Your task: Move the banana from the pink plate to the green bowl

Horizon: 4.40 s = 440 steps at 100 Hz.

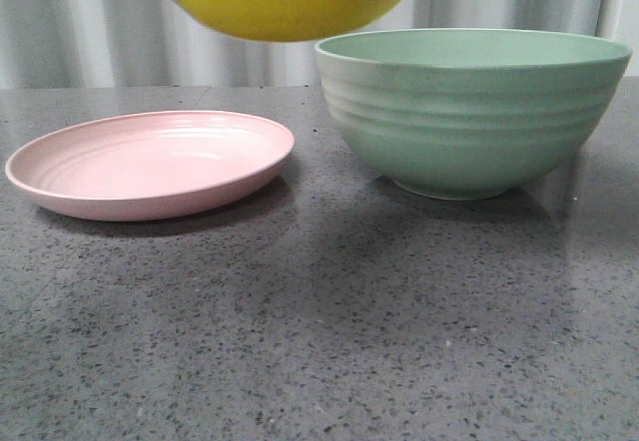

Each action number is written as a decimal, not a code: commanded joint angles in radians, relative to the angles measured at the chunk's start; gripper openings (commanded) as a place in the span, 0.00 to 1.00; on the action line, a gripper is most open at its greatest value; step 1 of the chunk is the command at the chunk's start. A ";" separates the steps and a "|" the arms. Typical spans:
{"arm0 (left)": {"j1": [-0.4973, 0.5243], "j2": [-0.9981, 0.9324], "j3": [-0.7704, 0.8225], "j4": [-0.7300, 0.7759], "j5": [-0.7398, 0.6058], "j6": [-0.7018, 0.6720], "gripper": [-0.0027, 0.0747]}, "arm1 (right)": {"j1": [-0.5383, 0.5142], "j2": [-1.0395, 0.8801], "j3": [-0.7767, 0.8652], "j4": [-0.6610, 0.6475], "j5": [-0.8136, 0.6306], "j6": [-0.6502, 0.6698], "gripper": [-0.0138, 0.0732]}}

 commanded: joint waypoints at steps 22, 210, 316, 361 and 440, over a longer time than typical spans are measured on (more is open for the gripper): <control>-0.009 -0.034 -0.036 -0.063 -0.017 0.000 0.01 | 0.005 0.104 -0.043 0.106 -0.122 -0.011 0.52; -0.005 -0.049 -0.191 -0.093 0.109 -0.036 0.66 | -0.310 0.167 -0.200 0.004 -0.196 -0.011 0.07; -0.005 -0.054 -0.191 -0.009 0.079 -0.138 0.14 | -0.317 0.159 -0.200 -0.113 -0.049 -0.011 0.17; -0.005 -0.233 -0.041 0.086 -0.128 -0.218 0.01 | -0.317 -0.112 0.061 -0.146 -0.182 -0.057 0.07; -0.005 -0.897 0.970 0.087 -0.933 -0.289 0.01 | -0.317 -0.791 0.778 -0.207 -0.624 -0.058 0.07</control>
